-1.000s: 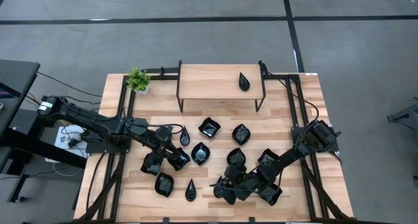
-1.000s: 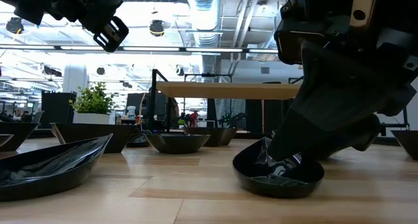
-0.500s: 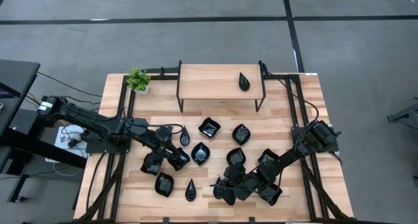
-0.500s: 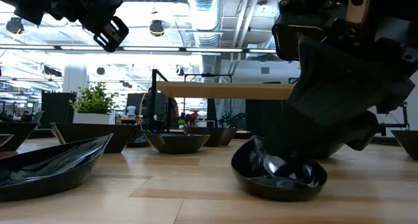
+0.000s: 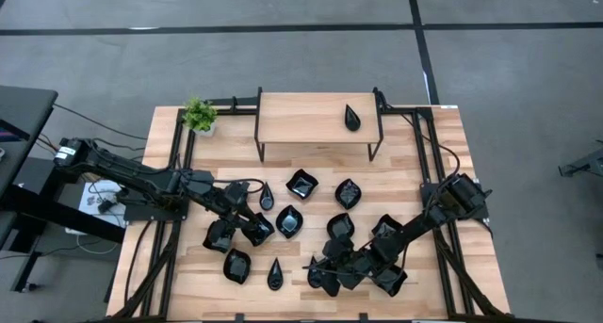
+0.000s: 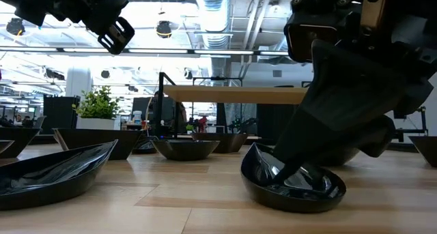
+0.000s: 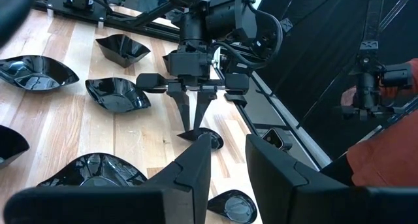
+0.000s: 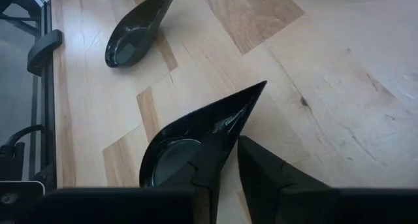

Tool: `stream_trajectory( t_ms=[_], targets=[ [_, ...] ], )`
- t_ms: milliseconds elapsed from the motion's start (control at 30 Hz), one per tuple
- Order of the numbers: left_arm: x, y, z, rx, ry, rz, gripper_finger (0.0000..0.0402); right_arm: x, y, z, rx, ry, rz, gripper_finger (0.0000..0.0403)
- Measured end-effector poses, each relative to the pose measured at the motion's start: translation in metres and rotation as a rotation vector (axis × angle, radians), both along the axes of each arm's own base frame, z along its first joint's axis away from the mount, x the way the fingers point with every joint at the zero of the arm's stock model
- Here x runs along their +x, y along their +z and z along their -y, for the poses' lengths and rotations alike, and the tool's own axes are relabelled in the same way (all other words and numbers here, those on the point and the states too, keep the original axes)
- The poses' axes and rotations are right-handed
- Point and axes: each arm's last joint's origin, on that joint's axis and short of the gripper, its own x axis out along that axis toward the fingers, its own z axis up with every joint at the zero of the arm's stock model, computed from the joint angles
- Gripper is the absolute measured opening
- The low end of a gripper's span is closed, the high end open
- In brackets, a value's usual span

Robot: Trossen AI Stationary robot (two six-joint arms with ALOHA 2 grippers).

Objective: Pick & Place Mini shaped plates
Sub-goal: Stack the black drop shaped plate on top of the black drop shaped plate on the shelf

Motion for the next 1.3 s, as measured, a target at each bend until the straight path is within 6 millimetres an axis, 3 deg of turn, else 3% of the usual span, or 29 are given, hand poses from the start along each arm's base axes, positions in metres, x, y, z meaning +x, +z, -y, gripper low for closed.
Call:
stream_trajectory(
  t_ms=[267,600,800,967,1300],
  targets=[
    [0.000,0.000,0.000,0.000,0.000,0.000,0.0097,0.001,0.001,-0.001,0.010,0.001,0.015,0.0003],
    [0.000,0.000,0.000,0.000,0.000,0.000,0.0097,0.005,0.006,-0.003,0.035,0.000,0.049,0.0002],
    [0.000,0.000,0.000,0.000,0.000,0.000,0.0097,0.019,0.020,0.000,0.005,0.011,0.090,0.0001],
    [0.000,0.000,0.000,0.000,0.000,0.000,0.0097,0.041,0.033,0.019,-0.072,-0.004,0.097,0.0001],
    [0.000,0.000,0.000,-0.005,0.001,0.003,0.0097,0.090,0.073,0.079,-0.194,-0.041,0.088,0.0001]
  ],
)
